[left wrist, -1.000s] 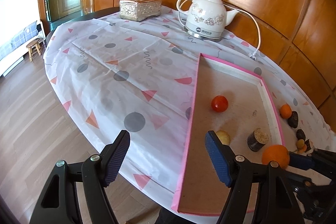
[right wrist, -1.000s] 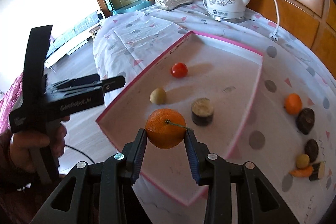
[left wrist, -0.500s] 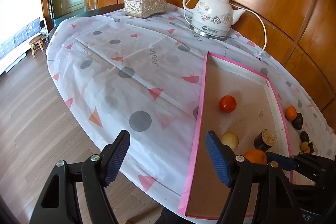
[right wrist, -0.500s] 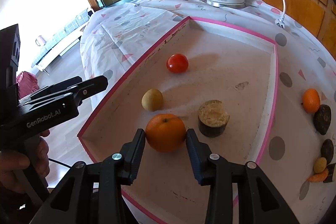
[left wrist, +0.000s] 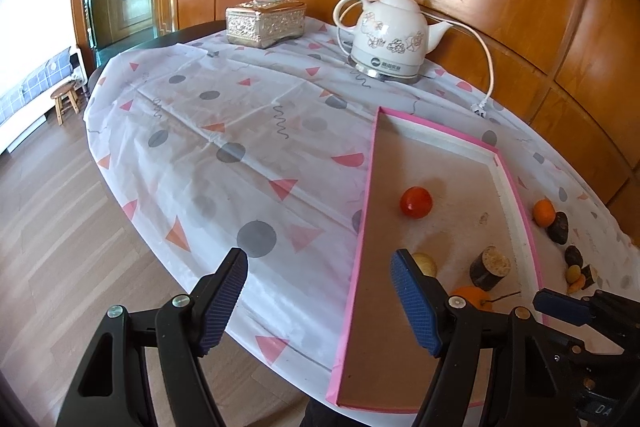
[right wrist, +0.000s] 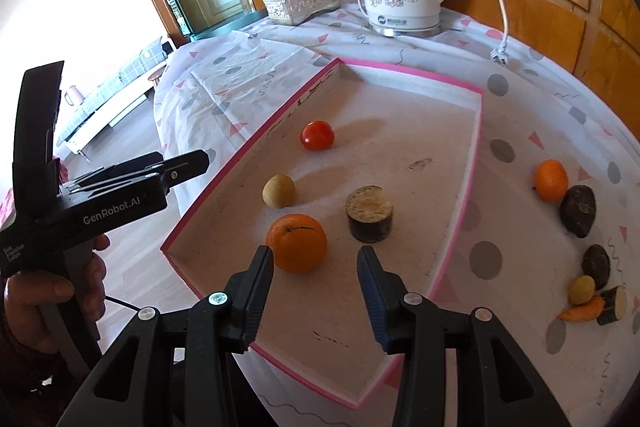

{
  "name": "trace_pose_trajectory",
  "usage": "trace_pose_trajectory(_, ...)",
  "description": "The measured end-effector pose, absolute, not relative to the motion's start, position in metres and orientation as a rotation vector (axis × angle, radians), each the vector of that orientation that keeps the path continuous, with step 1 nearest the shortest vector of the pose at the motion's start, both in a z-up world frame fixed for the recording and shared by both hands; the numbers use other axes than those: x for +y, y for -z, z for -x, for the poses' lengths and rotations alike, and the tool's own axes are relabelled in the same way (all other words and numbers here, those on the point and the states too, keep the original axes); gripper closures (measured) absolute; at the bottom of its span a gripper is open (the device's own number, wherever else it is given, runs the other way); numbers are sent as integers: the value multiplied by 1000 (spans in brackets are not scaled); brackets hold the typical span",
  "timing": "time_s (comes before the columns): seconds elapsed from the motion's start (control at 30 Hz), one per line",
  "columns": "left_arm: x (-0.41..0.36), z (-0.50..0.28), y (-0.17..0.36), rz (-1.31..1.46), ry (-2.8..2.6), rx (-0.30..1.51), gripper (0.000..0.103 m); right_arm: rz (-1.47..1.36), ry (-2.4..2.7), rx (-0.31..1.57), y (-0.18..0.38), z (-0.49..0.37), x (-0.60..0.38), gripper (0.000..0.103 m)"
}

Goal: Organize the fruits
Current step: 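Carry the mandarin into the pink tray and open the right tool, then withdraw the open right tool from the tray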

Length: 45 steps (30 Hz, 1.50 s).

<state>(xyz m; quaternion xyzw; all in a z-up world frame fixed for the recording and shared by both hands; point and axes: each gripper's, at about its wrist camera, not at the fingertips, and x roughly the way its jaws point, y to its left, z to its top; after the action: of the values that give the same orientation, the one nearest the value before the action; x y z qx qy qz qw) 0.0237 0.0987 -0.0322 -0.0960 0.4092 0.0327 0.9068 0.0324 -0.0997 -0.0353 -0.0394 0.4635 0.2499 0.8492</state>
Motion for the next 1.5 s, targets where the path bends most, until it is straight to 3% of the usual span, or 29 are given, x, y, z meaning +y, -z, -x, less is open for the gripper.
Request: trace_pose_trajectory(1.5,0,-30,7,-67,225,804,29,136,-216,976,17,-9,-243,59)
